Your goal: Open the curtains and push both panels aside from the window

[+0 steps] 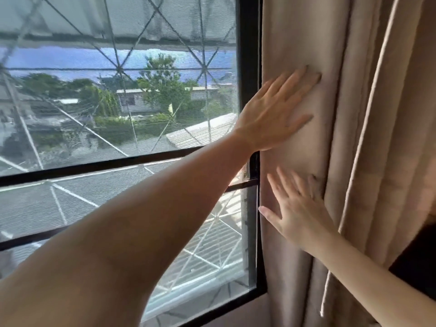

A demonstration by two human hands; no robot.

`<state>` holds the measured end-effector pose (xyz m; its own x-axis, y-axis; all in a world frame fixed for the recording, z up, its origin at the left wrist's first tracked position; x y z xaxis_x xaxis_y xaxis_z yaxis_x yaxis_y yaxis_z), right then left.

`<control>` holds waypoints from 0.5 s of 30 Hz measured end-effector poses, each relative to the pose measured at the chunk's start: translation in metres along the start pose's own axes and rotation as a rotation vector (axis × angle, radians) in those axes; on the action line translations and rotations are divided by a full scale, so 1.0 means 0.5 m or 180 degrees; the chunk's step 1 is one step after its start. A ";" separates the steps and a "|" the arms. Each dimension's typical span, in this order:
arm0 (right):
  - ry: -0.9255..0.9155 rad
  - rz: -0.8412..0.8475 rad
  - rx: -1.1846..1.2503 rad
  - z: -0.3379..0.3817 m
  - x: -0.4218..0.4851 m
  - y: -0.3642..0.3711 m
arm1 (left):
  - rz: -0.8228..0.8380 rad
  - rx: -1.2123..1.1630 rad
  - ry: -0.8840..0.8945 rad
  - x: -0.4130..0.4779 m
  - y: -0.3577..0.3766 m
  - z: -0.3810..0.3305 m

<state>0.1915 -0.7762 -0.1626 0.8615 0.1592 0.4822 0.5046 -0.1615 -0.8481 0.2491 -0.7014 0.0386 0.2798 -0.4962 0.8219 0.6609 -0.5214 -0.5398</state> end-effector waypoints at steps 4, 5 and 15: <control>-0.0021 -0.0036 0.0160 0.080 -0.011 -0.011 | 0.0062 -0.0033 0.0048 -0.058 -0.036 0.031; -0.0033 -0.0067 0.0178 0.100 -0.013 -0.014 | 0.0066 -0.0062 0.0077 -0.073 -0.044 0.039; -0.0504 0.0114 0.0302 0.250 -0.016 -0.029 | 0.0309 0.0091 -0.0213 -0.189 -0.127 0.141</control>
<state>0.1702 -0.6537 -0.1815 0.8553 0.3075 0.4170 0.4595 -0.0784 -0.8847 0.2297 -0.5723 0.0082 0.3886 -0.4955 0.7768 0.6477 -0.4527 -0.6128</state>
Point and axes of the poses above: each hand's wrist, its own x-axis towards the middle knuckle, its own y-axis out of the palm, z = x × y, the point moved 5 cm from there along x, towards the middle knuckle, and after that the axes turned 15 degrees about -y, right-handed, at the moved point
